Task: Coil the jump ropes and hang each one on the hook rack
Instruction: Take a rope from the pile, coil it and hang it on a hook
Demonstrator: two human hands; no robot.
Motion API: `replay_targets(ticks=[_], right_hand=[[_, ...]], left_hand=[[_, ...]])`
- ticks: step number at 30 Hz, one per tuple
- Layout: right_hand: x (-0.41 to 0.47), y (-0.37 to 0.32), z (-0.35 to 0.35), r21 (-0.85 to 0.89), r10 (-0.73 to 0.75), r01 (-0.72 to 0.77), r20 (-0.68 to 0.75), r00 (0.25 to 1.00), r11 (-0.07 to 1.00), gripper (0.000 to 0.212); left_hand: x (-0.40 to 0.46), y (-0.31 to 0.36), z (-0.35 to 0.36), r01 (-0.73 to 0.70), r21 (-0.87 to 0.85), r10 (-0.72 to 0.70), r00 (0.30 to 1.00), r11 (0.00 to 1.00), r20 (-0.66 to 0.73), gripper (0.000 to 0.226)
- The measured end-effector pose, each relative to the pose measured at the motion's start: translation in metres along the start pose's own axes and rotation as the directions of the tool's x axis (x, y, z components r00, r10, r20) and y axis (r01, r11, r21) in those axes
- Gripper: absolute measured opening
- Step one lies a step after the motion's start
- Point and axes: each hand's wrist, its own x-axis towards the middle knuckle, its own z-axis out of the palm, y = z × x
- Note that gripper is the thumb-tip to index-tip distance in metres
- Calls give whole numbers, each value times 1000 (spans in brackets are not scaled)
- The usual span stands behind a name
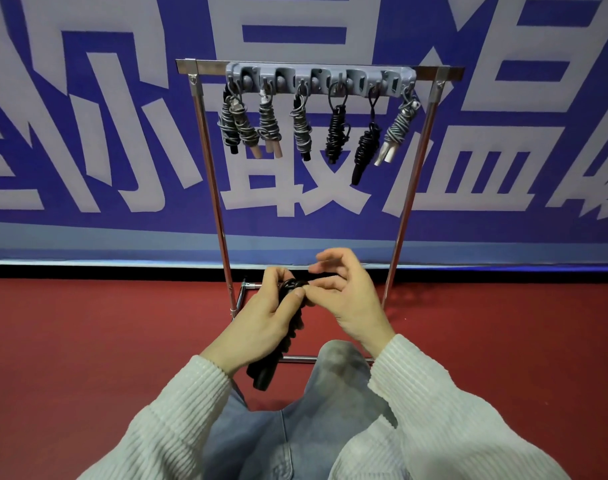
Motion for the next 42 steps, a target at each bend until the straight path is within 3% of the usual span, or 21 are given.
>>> replay_targets(ticks=[3,5,10,14,17,19,22,26,29,35,39,42], right_hand=[[2,1,4,-57,10,-9,25,1000,998,17],[2,2,7,-43,-15,13,-31,999,999,12],[1,-3,8,114,-18,32,-124,992,993,10],[1,-5,14,198,-9,52,-216,976,979,10],[2,-5,22,234,4,63,-275,962,970,9],[2,-7,25,251,1,71,-274,962,965,9],[4,-8,23,294,28,35,-206,978,955,9],[9,-6,12,342,164,-137,-51,985,930,16],[13,-8,4,404,306,-334,134,942,852,12],[15,-6,2,437,431,-507,266,862,743,8],[14,1,6,483,409,-480,253,877,732,14],[10,4,9,381,347,-395,192,918,836,17]], left_hand=[[1,5,1,56,-120,-60,998,991,-30,14],[1,11,7,68,-169,-81,994,983,-76,15],[11,14,11,-55,-140,25,978,989,-206,6],[15,10,16,-135,160,185,913,978,-363,11],[17,19,26,15,552,269,862,834,-430,29],[19,20,30,40,574,293,830,818,-475,33],[22,13,24,-36,557,359,798,830,-484,29],[22,3,16,-100,598,400,828,796,-394,30],[20,0,15,-177,540,402,853,823,-333,30],[15,-6,16,-238,350,356,876,906,-326,19],[14,-7,22,-173,214,253,863,961,-437,17],[18,-7,21,-119,36,121,865,992,-488,22]])
